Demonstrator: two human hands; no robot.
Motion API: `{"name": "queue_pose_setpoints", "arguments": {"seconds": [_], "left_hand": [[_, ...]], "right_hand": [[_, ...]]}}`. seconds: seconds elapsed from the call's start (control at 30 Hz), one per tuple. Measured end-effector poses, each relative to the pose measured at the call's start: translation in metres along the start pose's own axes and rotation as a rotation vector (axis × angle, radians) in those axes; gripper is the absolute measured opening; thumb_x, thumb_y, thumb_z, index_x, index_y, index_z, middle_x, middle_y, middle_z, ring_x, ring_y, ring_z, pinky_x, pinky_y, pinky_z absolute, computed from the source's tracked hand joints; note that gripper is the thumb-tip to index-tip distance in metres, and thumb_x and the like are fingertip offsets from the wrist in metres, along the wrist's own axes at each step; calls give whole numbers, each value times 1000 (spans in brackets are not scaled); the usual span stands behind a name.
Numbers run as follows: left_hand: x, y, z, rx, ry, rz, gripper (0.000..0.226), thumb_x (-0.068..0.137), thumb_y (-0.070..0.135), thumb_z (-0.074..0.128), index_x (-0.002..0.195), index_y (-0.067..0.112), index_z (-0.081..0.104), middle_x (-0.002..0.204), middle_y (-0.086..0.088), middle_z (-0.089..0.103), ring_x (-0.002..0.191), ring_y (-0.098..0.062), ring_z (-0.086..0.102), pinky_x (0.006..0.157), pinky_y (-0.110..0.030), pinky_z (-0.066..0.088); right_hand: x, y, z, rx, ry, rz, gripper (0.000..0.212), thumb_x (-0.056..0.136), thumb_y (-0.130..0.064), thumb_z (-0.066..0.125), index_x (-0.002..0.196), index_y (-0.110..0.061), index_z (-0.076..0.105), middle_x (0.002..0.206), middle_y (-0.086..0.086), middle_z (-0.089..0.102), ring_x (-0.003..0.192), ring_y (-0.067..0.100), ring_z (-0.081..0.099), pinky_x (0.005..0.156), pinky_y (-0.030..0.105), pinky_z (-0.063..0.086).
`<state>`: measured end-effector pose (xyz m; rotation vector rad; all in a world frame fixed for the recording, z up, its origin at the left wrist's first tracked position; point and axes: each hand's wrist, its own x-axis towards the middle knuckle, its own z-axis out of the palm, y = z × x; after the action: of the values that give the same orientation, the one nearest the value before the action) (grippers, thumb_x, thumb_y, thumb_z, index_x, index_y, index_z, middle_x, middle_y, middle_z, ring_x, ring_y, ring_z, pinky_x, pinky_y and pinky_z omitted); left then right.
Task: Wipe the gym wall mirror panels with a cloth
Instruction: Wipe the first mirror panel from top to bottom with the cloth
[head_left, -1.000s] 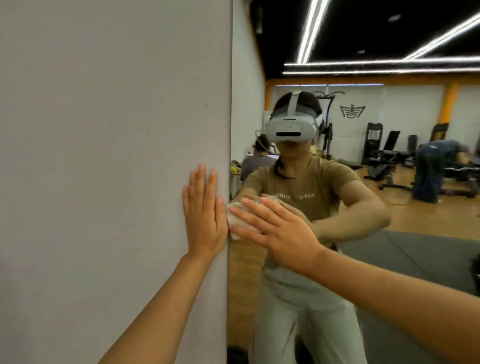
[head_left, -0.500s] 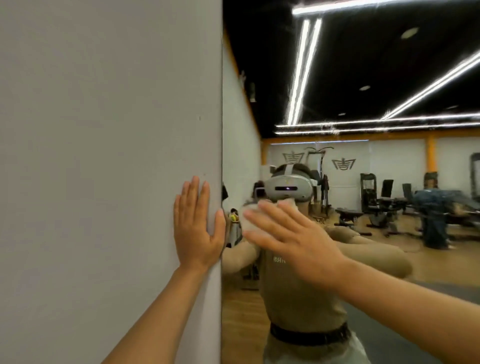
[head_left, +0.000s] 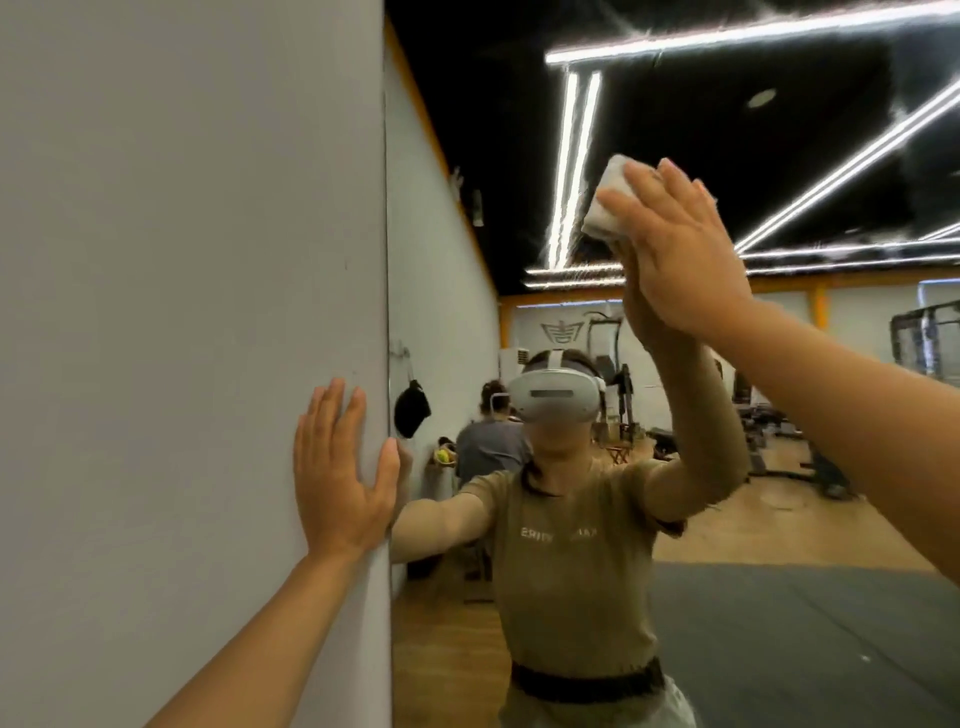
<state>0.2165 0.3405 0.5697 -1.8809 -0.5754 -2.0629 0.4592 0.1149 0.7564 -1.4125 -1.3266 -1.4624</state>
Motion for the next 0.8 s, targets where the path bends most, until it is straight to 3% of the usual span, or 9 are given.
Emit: {"name": "queue_pose_setpoints", "arguments": {"seconds": [0.1, 0.17, 0.23, 0.33, 0.4, 0.5, 0.6, 0.67, 0.8], "left_hand": [[0, 3, 0, -14, -11, -36, 63, 95, 41, 41, 149, 7, 39, 160, -9, 30, 151, -23, 19, 122, -46, 17], [0, 9, -1, -17, -18, -63, 65, 95, 43, 39, 150, 7, 38, 161, -7, 28, 152, -20, 16, 123, -44, 13], [0, 14, -1, -13, -28, -93, 67, 96, 46, 37, 150, 7, 36, 161, -7, 26, 152, -17, 12, 124, -40, 9], [2, 22, -1, 16, -45, -138, 71, 96, 52, 35, 151, 7, 36, 161, -8, 26, 152, -18, 12, 124, -43, 10], [3, 26, -1, 30, -55, -173, 73, 96, 56, 34, 150, 7, 36, 161, -8, 26, 152, -20, 14, 124, -46, 12], [3, 26, -2, 68, -81, -191, 76, 95, 60, 33, 151, 9, 34, 162, -7, 24, 152, -19, 12, 124, -47, 14], [3, 26, -4, 66, -117, -205, 79, 94, 63, 33, 152, 11, 32, 163, -4, 21, 152, -17, 10, 124, -46, 13], [5, 28, -7, 39, -149, -236, 83, 92, 67, 33, 153, 12, 30, 164, -2, 18, 152, -15, 7, 124, -42, 9], [10, 37, -15, 27, -194, -283, 79, 95, 62, 44, 154, 12, 28, 165, -1, 14, 152, -14, 5, 124, -41, 10]], "right_hand": [[-48, -4, 6, 54, -28, -135, 50, 98, -14, 43, 147, -22, 43, 160, 7, 29, 151, 30, 10, 122, 33, -9], [-107, -12, 13, 4, -123, -357, 74, 86, 3, 55, 152, -24, 36, 163, 5, 22, 152, 28, 8, 124, 45, 3], [-168, -14, 13, -59, -279, -578, 92, 76, 8, 55, 155, -30, 27, 165, 0, 15, 153, 26, 9, 121, 51, 15], [-218, -1, 5, -134, -424, -874, 80, 84, -8, 49, 156, -31, 24, 165, -2, 16, 152, 24, 14, 122, 46, 9], [-208, 14, -2, -155, -466, -927, 84, 82, -11, 58, 156, -32, 25, 165, -3, 17, 152, 21, 14, 122, 44, 12], [-151, 36, -14, -162, -380, -697, 92, 75, -2, 68, 154, -30, 30, 165, -1, 17, 152, 21, 12, 122, 43, 19], [-83, 66, -36, -110, -120, -254, 70, 86, 2, 57, 149, -19, 36, 159, 11, 29, 149, 34, 18, 119, 53, 22], [-58, 80, -51, -77, -69, -3, 59, 95, -5, 46, 150, -20, 34, 159, 14, 27, 149, 37, 15, 120, 53, 13], [-90, 74, -45, -43, -66, 94, 56, 95, -19, 38, 151, -24, 32, 163, 8, 17, 150, 32, 6, 120, 50, 8]]}}
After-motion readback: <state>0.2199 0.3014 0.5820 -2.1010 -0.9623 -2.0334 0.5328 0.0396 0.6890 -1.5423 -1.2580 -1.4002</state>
